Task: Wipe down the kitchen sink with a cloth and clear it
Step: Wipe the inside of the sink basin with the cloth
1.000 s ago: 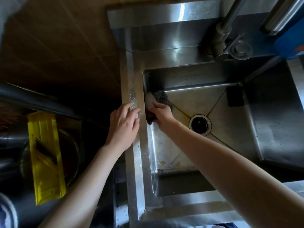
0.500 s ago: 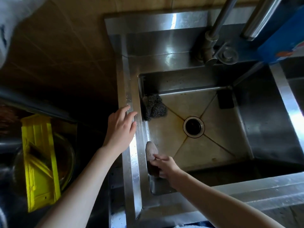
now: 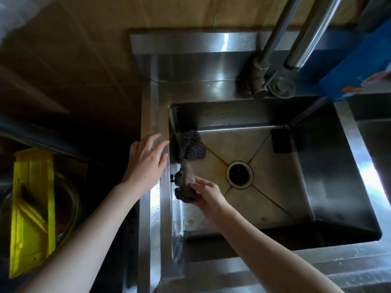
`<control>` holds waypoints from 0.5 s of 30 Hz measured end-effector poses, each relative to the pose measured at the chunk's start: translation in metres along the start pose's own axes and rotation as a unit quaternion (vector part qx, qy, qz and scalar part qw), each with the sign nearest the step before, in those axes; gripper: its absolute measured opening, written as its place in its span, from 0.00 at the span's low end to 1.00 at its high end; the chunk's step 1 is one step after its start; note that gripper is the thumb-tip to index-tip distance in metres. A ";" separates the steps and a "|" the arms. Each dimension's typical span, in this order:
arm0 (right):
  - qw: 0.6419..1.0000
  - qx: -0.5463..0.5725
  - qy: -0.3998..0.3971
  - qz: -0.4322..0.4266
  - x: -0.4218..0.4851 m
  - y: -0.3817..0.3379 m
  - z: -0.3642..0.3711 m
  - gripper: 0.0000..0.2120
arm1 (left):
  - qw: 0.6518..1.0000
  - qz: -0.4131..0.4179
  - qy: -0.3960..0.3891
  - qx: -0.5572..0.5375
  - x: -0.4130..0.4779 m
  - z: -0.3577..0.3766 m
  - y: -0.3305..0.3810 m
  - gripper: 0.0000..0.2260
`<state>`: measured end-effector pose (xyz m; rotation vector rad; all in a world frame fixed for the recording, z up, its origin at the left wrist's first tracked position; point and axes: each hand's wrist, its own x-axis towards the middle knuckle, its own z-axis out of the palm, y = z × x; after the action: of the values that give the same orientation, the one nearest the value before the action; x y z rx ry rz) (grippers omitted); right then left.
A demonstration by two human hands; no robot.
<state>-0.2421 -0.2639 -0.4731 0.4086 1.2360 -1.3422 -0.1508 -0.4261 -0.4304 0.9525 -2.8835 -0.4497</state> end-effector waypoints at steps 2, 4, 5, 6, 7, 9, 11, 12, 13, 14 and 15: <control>0.999 0.027 -0.021 -0.027 0.006 -0.021 -0.005 0.17 | 1.000 0.002 0.000 -0.001 0.013 0.000 0.006 0.15; 0.997 0.056 -0.018 -0.054 0.014 -0.045 -0.009 0.18 | 1.000 0.002 -0.005 -0.004 0.031 0.001 0.013 0.16; 0.995 0.067 -0.010 -0.068 0.017 -0.057 -0.011 0.18 | 1.000 -0.001 -0.008 -0.005 0.041 0.003 0.016 0.16; 0.994 0.076 -0.003 -0.081 0.020 -0.069 -0.013 0.19 | 1.000 -0.004 -0.008 -0.005 0.051 0.004 0.019 0.17; 0.992 0.081 0.002 -0.093 0.022 -0.081 -0.016 0.19 | 1.000 -0.006 -0.007 -0.005 0.062 0.006 0.021 0.17; 0.988 0.097 0.010 -0.117 0.026 -0.105 -0.024 0.18 | 1.000 -0.008 0.000 -0.003 0.085 0.009 0.028 0.18; 0.983 0.120 0.027 -0.138 0.032 -0.128 -0.037 0.17 | 1.000 -0.004 0.000 0.014 0.106 0.013 0.034 0.19; 0.979 0.136 0.042 -0.144 0.035 -0.139 -0.044 0.17 | 1.000 -0.001 -0.006 0.027 0.115 0.015 0.037 0.19; 0.975 0.154 0.062 -0.149 0.039 -0.149 -0.050 0.18 | 0.999 0.001 -0.015 0.038 0.123 0.018 0.040 0.20; 0.969 0.170 0.085 -0.156 0.044 -0.157 -0.057 0.18 | 0.999 0.001 -0.024 0.044 0.130 0.021 0.041 0.20; 0.963 0.180 0.111 -0.166 0.050 -0.165 -0.063 0.18 | 0.998 0.002 -0.032 0.046 0.137 0.024 0.043 0.21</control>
<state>-0.4248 -0.2815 -0.4718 0.6414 1.2813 -1.8612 -0.2890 -0.4683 -0.4441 0.9636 -2.9867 -0.3559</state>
